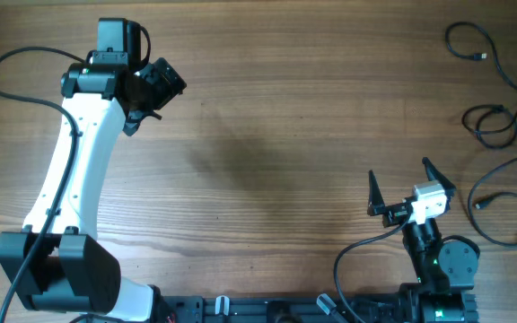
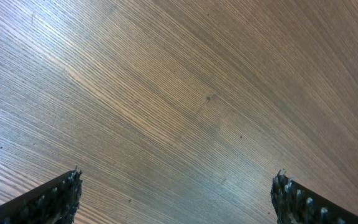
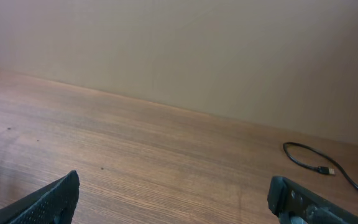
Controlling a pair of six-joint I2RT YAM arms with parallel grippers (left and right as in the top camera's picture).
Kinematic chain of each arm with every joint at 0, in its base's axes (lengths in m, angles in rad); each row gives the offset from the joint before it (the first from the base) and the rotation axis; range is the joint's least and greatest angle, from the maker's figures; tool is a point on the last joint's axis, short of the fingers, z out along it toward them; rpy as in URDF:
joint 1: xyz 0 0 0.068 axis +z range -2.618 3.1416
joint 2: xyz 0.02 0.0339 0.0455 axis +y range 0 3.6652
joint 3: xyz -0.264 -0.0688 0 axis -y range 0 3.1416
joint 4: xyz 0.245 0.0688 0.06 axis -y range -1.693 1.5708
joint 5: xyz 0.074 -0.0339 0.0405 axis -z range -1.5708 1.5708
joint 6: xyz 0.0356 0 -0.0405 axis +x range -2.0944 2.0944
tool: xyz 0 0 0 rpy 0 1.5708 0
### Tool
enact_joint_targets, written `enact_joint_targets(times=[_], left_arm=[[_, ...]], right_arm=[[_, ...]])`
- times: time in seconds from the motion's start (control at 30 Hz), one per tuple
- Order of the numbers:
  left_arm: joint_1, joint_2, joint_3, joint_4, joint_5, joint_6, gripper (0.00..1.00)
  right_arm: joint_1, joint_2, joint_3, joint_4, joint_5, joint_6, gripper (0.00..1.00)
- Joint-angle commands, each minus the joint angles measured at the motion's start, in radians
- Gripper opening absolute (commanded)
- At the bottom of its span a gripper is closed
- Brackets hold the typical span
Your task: Untangle cables
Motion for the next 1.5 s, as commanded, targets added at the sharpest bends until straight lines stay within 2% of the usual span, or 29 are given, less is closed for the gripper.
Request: enact_joint_targets(times=[0.0,0.2,1.47], left_arm=[[0.006,0.006,-0.005,0.003,-0.014,-0.01,1.0],[0.006,0.006,-0.005,0.003,-0.014,-0.01,1.0],[0.006,0.006,-0.005,0.003,-0.014,-0.01,1.0]], right_arm=[[0.001,-0.01,0.0,-0.008,0.084,0.056,1.0],[0.001,-0.01,0.0,-0.012,0.119,0.094,1.0],[0.0,-0.01,0.0,-0.008,0.127,0.091,1.0]])
